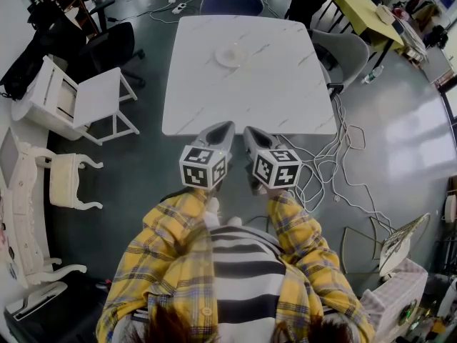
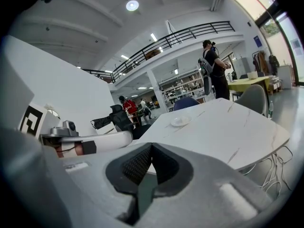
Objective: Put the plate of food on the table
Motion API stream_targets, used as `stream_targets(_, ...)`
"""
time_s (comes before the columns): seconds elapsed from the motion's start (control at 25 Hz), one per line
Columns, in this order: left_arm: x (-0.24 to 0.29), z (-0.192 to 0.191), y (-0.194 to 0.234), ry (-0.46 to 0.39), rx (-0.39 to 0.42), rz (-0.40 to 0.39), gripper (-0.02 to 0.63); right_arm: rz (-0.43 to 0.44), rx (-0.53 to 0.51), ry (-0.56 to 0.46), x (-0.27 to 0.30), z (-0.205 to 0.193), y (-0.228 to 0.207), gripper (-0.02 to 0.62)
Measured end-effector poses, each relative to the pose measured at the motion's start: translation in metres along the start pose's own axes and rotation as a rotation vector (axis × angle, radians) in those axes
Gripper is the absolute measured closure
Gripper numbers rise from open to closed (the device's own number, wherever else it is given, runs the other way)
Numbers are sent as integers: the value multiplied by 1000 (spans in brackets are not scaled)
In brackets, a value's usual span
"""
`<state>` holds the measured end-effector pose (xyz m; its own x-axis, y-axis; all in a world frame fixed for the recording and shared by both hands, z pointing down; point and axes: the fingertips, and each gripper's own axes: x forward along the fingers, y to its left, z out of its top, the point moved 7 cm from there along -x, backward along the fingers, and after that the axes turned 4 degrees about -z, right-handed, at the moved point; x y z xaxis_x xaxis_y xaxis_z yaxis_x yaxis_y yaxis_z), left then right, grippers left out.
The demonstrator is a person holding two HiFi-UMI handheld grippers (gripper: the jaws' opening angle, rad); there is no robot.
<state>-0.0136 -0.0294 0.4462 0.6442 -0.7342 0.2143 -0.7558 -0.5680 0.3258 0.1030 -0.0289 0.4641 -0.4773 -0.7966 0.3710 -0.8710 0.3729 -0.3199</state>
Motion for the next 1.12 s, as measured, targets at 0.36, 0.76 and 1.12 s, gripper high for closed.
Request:
stream_targets(0.36, -2, -3, 4, 0, -20, 5, 607, -2, 49, -25, 0, 1, 0, 595)
stream_targets(0.76, -3, -2, 8, 1, -24, 5, 609, -13, 33, -24, 2, 3, 0, 595)
stream_targets(1.12, -4, 4, 9, -9, -10, 0, 607, -37, -13, -36, 2, 10, 3, 595)
